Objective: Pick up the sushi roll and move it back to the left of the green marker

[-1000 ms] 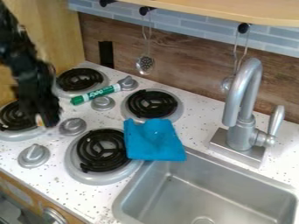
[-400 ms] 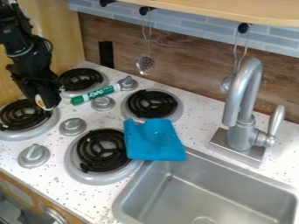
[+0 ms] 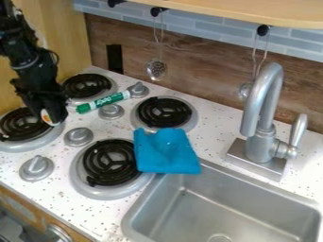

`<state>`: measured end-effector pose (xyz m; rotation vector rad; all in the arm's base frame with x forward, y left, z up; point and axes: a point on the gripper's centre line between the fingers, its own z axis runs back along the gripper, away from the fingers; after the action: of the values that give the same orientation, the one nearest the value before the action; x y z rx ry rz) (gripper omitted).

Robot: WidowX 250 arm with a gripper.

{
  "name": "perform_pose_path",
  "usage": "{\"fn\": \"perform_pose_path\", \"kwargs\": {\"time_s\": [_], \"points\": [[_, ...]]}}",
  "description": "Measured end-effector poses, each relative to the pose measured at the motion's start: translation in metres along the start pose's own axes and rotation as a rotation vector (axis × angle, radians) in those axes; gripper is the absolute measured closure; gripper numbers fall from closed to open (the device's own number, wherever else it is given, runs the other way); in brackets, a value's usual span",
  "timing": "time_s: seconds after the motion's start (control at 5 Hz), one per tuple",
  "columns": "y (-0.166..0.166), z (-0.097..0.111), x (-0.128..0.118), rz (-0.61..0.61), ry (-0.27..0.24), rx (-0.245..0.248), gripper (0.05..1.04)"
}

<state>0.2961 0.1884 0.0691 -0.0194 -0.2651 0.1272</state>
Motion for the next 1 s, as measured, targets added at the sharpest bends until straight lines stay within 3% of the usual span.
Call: {"fn": "perform_pose_path", "kwargs": {"time_s": [0.4, 1.0], "points": [[-0.019, -0.03, 0.02, -0.07, 0.074, -0.014, 0.51], [-0.043, -0.018, 0.05, -0.141, 0.063, -0.03, 0.51]]}}
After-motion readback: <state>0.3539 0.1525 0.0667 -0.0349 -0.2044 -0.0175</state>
